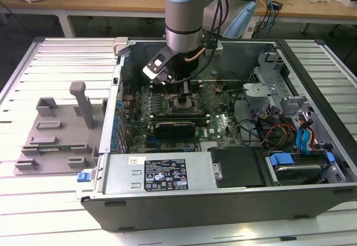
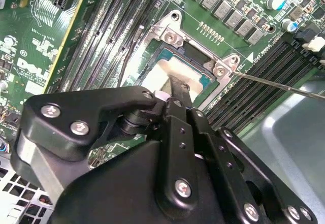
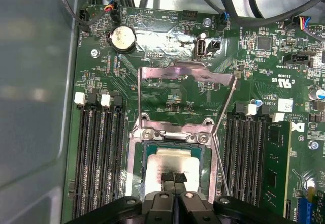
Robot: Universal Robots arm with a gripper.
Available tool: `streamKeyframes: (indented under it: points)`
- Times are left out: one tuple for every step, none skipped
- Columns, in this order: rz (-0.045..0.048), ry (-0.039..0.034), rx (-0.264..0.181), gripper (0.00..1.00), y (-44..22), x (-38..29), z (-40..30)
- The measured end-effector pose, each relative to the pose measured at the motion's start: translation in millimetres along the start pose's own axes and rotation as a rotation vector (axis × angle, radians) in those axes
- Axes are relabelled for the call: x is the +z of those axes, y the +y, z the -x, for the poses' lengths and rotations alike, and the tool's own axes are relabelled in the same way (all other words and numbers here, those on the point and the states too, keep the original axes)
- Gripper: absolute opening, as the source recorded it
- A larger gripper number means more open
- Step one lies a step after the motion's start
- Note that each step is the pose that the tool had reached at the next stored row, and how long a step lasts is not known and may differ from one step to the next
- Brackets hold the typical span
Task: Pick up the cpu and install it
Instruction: 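Place the cpu into insertion slot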
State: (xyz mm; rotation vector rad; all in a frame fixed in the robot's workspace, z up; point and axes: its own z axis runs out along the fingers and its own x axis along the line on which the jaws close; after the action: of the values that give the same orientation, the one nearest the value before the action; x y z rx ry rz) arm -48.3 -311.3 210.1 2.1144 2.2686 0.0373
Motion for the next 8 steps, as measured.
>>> streamKeyframes:
  points:
    - [-0.0022,-0.0046,0.0,0.11,0.1,1.0,-0.1]
    - [-0.0037,-0.0048,0.0,0.11,0.9,1.7,-0.1]
    - [-0.0043,-0.0048,0.0,0.11,2.1,2.2,-0.2]
    - [-0.0047,-0.0048,0.0,0.11,2.9,2.4,-0.2]
    - [-0.0052,-0.0046,0.0,0.11,3.6,2.9,-0.1]
    - [-0.0055,-0.0045,0.0,0.11,3.6,3.7,-0.2]
    - [-0.0066,-0.0047,0.0,0.11,3.5,5.2,-0.2]
    - [-0.0076,-0.0051,0.0,0.11,3.5,5.6,-0.1]
